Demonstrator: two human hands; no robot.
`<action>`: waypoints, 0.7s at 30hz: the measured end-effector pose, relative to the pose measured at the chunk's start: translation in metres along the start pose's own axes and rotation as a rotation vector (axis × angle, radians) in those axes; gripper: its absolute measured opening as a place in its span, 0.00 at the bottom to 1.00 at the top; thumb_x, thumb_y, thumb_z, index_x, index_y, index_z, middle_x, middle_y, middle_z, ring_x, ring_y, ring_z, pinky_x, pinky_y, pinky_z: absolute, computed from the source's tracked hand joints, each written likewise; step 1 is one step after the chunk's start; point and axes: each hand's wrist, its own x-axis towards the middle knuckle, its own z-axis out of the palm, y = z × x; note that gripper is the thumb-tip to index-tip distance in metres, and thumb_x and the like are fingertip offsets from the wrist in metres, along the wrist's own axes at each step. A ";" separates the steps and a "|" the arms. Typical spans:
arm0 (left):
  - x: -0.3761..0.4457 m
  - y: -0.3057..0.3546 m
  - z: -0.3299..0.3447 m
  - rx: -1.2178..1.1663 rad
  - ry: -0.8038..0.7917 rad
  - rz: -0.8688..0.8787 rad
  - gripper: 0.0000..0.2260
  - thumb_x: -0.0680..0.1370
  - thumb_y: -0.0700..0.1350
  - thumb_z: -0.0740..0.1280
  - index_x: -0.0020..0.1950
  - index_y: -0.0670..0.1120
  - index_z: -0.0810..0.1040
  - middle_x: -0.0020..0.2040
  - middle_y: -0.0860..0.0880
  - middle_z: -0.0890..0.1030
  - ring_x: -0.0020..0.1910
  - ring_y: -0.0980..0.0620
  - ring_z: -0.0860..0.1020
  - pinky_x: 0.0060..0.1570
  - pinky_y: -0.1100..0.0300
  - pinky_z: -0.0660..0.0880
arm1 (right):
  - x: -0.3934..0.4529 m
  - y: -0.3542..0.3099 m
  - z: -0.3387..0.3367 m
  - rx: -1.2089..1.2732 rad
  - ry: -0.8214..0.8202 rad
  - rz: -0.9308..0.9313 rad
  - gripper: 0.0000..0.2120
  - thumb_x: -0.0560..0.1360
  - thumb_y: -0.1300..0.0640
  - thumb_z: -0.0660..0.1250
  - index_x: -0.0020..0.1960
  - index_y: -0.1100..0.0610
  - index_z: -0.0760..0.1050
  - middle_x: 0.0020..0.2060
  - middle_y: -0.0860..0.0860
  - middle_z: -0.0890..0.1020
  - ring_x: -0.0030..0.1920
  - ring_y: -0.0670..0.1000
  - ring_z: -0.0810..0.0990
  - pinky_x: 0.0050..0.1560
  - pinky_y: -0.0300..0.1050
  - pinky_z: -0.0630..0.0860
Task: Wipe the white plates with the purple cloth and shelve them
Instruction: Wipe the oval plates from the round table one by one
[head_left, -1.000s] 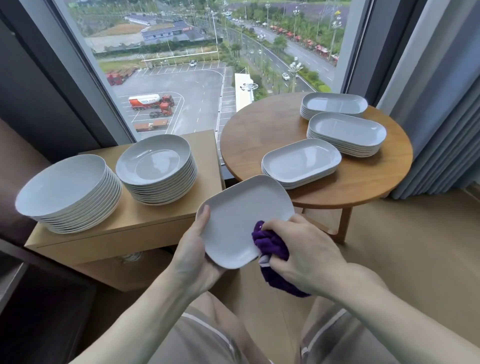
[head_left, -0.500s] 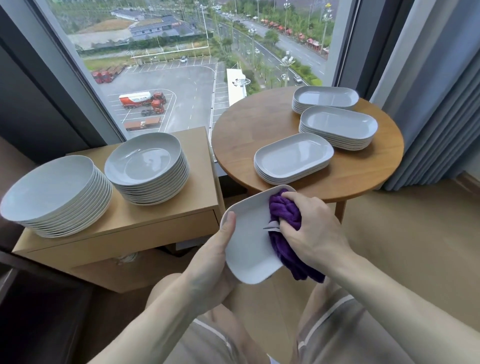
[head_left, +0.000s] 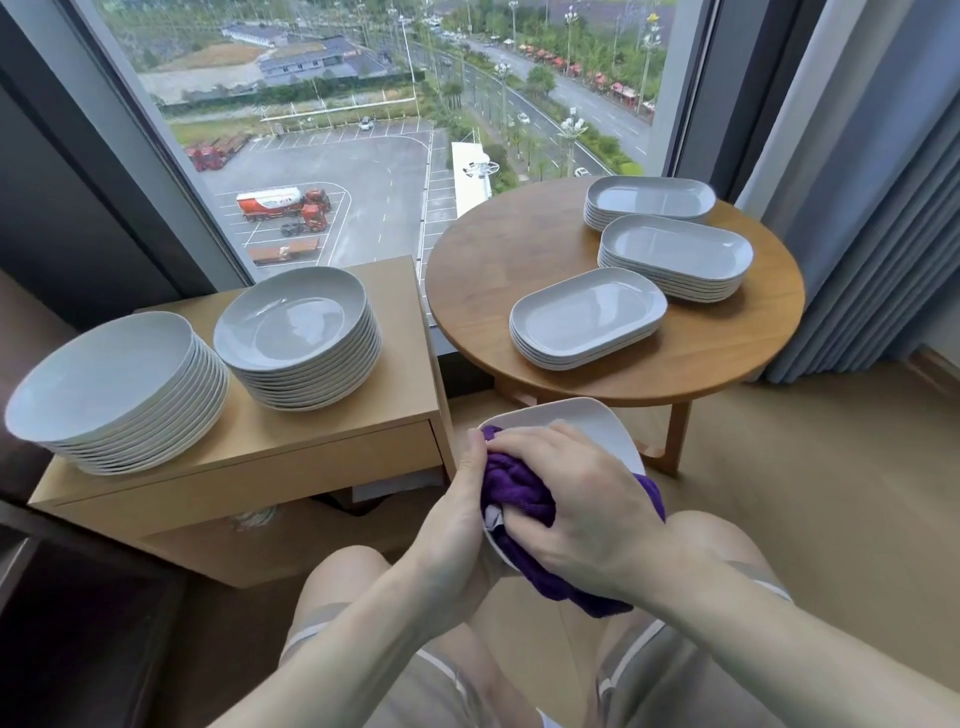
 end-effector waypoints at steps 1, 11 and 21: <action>0.000 0.000 0.001 0.001 0.014 0.008 0.30 0.81 0.69 0.54 0.69 0.50 0.79 0.62 0.39 0.84 0.62 0.40 0.83 0.54 0.46 0.80 | 0.000 0.000 0.001 -0.007 0.031 0.001 0.22 0.73 0.50 0.71 0.66 0.51 0.77 0.59 0.43 0.81 0.58 0.47 0.77 0.56 0.48 0.78; -0.008 0.018 -0.014 -0.012 -0.020 0.145 0.27 0.82 0.64 0.53 0.71 0.49 0.77 0.63 0.44 0.84 0.61 0.44 0.84 0.55 0.52 0.83 | 0.015 0.039 -0.017 -0.234 0.112 0.266 0.14 0.76 0.50 0.66 0.61 0.53 0.76 0.56 0.49 0.80 0.57 0.55 0.76 0.55 0.50 0.75; -0.004 0.022 -0.022 -0.035 0.078 0.155 0.31 0.81 0.66 0.52 0.70 0.46 0.78 0.63 0.41 0.84 0.62 0.43 0.83 0.59 0.48 0.81 | 0.008 0.010 -0.004 -0.227 -0.117 0.156 0.14 0.75 0.43 0.63 0.56 0.49 0.73 0.48 0.45 0.74 0.48 0.49 0.74 0.46 0.44 0.76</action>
